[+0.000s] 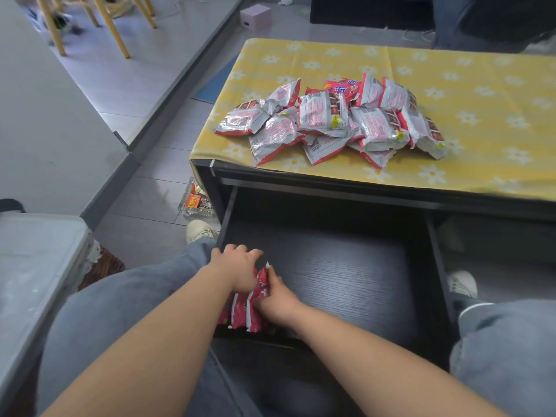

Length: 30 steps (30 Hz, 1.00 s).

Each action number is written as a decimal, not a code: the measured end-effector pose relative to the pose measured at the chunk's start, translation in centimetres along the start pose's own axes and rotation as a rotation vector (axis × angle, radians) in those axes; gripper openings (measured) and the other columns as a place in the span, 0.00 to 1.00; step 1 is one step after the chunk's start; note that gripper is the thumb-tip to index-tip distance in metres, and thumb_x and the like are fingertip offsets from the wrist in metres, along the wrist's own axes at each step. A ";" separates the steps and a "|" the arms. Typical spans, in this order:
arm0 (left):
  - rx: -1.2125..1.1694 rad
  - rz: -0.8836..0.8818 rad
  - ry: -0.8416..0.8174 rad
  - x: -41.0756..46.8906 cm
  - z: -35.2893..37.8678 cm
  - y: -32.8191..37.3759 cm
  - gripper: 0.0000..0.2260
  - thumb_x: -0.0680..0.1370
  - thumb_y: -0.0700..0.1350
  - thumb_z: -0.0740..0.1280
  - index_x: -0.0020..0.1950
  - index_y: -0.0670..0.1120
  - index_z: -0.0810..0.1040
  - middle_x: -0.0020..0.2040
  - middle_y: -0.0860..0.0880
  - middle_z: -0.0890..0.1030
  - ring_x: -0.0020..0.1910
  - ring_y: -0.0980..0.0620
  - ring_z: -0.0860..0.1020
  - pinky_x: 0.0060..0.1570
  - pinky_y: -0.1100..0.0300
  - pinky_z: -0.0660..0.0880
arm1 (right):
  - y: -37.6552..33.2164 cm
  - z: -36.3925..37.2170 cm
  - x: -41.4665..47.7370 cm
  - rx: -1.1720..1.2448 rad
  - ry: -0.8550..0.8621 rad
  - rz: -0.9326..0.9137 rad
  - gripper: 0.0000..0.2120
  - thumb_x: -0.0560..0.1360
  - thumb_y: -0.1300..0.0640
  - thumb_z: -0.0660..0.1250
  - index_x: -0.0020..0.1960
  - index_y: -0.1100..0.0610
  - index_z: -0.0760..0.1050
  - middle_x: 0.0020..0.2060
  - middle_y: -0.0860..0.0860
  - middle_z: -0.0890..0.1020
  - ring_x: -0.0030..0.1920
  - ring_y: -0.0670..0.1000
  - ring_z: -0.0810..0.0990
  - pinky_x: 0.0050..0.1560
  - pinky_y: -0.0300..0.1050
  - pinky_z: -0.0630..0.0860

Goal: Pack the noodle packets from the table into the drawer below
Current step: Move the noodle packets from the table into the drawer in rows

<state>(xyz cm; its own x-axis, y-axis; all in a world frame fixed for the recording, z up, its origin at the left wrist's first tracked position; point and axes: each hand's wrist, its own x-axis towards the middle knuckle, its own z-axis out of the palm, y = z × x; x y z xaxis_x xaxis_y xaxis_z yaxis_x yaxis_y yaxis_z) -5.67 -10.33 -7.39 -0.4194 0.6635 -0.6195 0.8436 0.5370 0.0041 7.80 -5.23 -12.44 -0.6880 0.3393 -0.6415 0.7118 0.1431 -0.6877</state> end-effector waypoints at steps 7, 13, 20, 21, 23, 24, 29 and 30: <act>-0.048 0.055 0.245 -0.3 -1.3 2.3 0.33 0.80 0.54 0.63 0.84 0.58 0.53 0.83 0.48 0.61 0.82 0.43 0.56 0.77 0.38 0.56 | 0.3 -4.5 -1.0 -0.299 0.217 -0.040 0.39 0.82 0.45 0.62 0.85 0.48 0.44 0.85 0.56 0.48 0.83 0.64 0.53 0.80 0.60 0.60; -0.063 0.120 0.431 0.0 -3.4 4.4 0.35 0.78 0.51 0.63 0.84 0.58 0.52 0.84 0.48 0.59 0.83 0.44 0.53 0.78 0.39 0.55 | -0.8 -12.2 -2.9 -0.618 0.445 -0.177 0.37 0.82 0.48 0.61 0.85 0.48 0.46 0.85 0.55 0.48 0.84 0.62 0.48 0.76 0.63 0.65; -0.182 0.175 0.642 1.1 -8.7 7.0 0.33 0.77 0.49 0.63 0.82 0.55 0.60 0.81 0.46 0.64 0.80 0.43 0.60 0.75 0.40 0.61 | -2.1 -21.9 -3.8 -0.760 0.679 -0.227 0.34 0.82 0.48 0.61 0.84 0.50 0.52 0.84 0.57 0.53 0.84 0.61 0.47 0.77 0.63 0.65; -0.199 0.175 0.659 1.6 -9.8 7.4 0.32 0.77 0.49 0.63 0.82 0.54 0.61 0.80 0.46 0.65 0.79 0.42 0.62 0.75 0.41 0.62 | -2.3 -23.3 -3.6 -0.750 0.712 -0.228 0.34 0.82 0.48 0.61 0.84 0.51 0.53 0.84 0.57 0.53 0.84 0.60 0.47 0.78 0.62 0.64; -0.235 0.174 0.687 2.7 -11.7 8.3 0.31 0.77 0.48 0.64 0.81 0.53 0.63 0.79 0.45 0.67 0.77 0.41 0.64 0.73 0.40 0.64 | -2.7 -25.8 -3.1 -0.714 0.757 -0.236 0.33 0.82 0.49 0.61 0.84 0.51 0.54 0.84 0.57 0.53 0.85 0.59 0.47 0.81 0.60 0.60; -0.254 0.173 0.702 3.0 -12.5 8.5 0.31 0.77 0.48 0.64 0.80 0.53 0.64 0.78 0.45 0.67 0.77 0.41 0.65 0.73 0.40 0.65 | -3.0 -26.6 -2.9 -0.707 0.769 -0.243 0.33 0.82 0.50 0.61 0.84 0.52 0.54 0.85 0.58 0.52 0.85 0.59 0.47 0.81 0.59 0.59; -0.243 0.198 0.780 5.9 -16.4 10.0 0.30 0.77 0.47 0.65 0.79 0.52 0.65 0.77 0.45 0.68 0.76 0.39 0.66 0.72 0.39 0.65 | -3.6 -31.0 -0.7 -0.788 0.858 -0.230 0.34 0.81 0.49 0.62 0.83 0.53 0.54 0.84 0.59 0.50 0.84 0.62 0.50 0.77 0.62 0.66; -0.233 0.202 0.789 6.9 -17.3 10.4 0.30 0.77 0.46 0.65 0.79 0.52 0.65 0.77 0.45 0.68 0.76 0.39 0.65 0.73 0.40 0.65 | -3.6 -32.0 0.2 -0.801 0.855 -0.209 0.35 0.82 0.47 0.62 0.84 0.53 0.51 0.84 0.59 0.48 0.84 0.62 0.47 0.78 0.63 0.63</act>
<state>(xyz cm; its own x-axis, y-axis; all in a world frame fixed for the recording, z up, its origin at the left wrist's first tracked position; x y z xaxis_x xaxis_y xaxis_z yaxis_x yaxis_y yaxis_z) -5.59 8.83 2.00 -0.4520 0.8810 0.1398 0.8732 0.4050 0.2712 9.57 24.05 0.78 -0.6999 0.7070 0.1017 0.6919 0.7064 -0.1493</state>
